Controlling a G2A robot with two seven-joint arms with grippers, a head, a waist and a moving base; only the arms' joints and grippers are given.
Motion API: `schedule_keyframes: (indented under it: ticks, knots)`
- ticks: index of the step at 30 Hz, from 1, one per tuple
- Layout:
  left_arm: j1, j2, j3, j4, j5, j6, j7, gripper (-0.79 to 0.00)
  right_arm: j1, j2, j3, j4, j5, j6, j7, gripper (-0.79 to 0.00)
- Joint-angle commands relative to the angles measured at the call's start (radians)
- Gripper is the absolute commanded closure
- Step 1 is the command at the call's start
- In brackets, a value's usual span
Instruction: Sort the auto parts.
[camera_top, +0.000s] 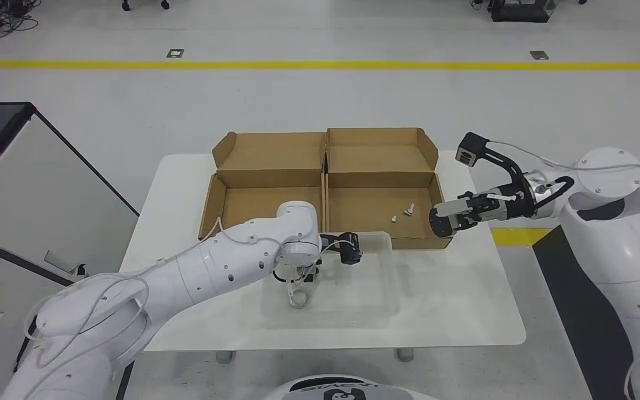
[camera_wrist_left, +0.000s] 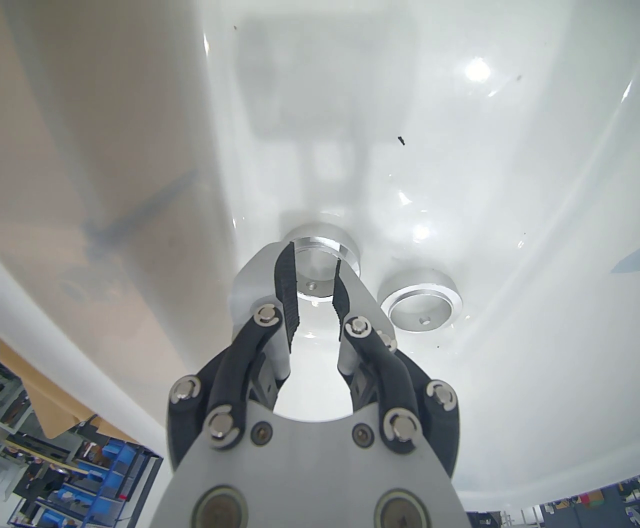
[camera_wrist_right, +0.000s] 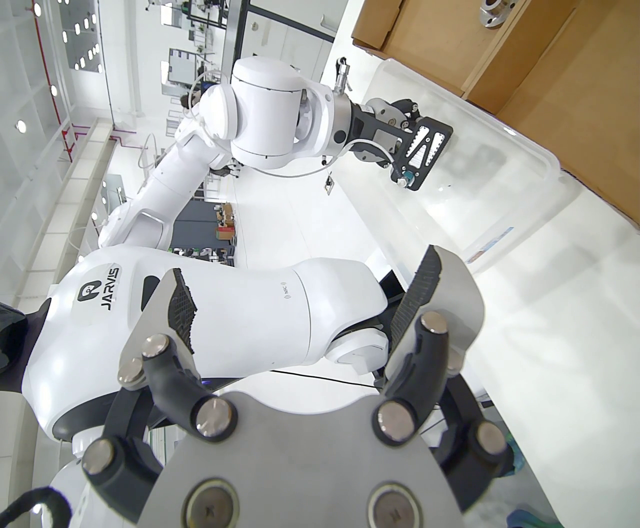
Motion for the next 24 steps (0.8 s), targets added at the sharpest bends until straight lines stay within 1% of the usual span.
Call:
schedule_keyframes:
  ticks: [1, 3, 5, 10, 12, 13, 14, 17, 24]
  knots:
    - [0.003, -0.001, -0.004, 0.006, -0.007, -0.006, 0.002, -0.268, 0.0, 0.0, 0.0, 0.0, 0.0, 0.0, 0.0, -0.785]
    - [0.006, -0.002, -0.008, 0.01, -0.014, -0.017, 0.003, -0.308, 0.0, 0.0, 0.0, 0.0, 0.0, 0.0, 0.0, -0.785]
    - [0.008, -0.002, -0.011, 0.014, -0.02, -0.025, 0.003, -0.366, 0.0, 0.0, 0.0, 0.0, 0.0, 0.0, 0.0, -0.785]
    - [0.01, -0.003, -0.014, 0.016, -0.025, -0.031, 0.004, -0.446, 0.0, 0.0, 0.0, 0.0, 0.0, 0.0, 0.0, -0.785]
    - [0.009, -0.002, -0.013, 0.016, -0.029, -0.031, 0.004, -0.443, 0.0, 0.0, 0.0, 0.0, 0.0, 0.0, 0.0, -0.785]
    - [0.008, -0.002, -0.013, 0.016, -0.03, -0.031, 0.004, -0.431, 0.0, 0.0, 0.0, 0.0, 0.0, 0.0, 0.0, -0.785]
    - [0.009, -0.002, -0.013, 0.018, -0.035, -0.032, 0.005, -0.391, 0.0, 0.0, 0.0, 0.0, 0.0, 0.0, 0.0, -0.785]
    - [0.008, -0.004, -0.004, 0.026, -0.037, -0.028, 0.001, -0.363, 0.0, 0.0, 0.0, 0.0, 0.0, 0.0, 0.0, -0.785]
    - [-0.002, -0.016, 0.013, 0.049, -0.054, -0.029, 0.002, -0.332, 0.0, 0.0, 0.0, 0.0, 0.0, 0.0, 0.0, -0.785]
